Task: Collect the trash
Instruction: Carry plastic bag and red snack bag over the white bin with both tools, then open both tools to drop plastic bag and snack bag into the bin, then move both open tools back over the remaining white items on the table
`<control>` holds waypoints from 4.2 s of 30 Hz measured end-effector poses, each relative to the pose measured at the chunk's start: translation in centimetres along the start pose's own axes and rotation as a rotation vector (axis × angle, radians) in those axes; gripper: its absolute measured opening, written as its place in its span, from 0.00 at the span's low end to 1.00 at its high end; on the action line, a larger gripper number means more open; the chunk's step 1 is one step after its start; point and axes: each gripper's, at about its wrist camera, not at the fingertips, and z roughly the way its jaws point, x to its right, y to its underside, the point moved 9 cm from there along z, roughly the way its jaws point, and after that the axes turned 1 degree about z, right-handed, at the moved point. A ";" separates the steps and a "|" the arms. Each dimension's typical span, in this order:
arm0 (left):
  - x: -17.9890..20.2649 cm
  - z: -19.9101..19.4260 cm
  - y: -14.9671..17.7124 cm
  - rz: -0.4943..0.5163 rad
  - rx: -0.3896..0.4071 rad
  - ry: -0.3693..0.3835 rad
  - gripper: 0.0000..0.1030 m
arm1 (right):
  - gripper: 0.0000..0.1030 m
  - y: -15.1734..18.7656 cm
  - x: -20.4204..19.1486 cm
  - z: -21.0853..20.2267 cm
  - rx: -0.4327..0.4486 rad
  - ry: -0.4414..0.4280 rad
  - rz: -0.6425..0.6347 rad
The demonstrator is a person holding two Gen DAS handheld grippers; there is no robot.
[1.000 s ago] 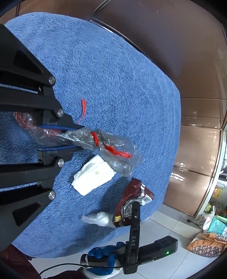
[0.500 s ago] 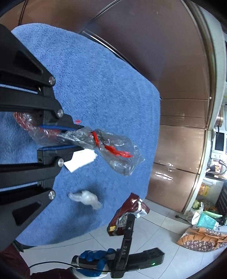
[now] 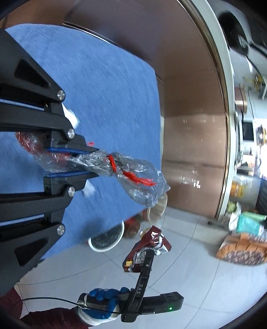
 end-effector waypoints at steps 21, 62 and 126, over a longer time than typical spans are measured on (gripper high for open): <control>30.3 27.4 -6.4 0.213 -0.325 0.274 0.13 | 0.14 7.9 31.6 1.5 -0.093 0.491 0.297; 25.3 16.5 -9.7 0.005 -0.043 0.224 0.38 | 0.37 3.8 23.2 -2.4 0.012 0.462 0.191; -6.6 -1.4 5.7 -0.382 0.052 -0.168 0.47 | 0.44 5.7 -7.1 0.7 -0.090 -0.034 -0.112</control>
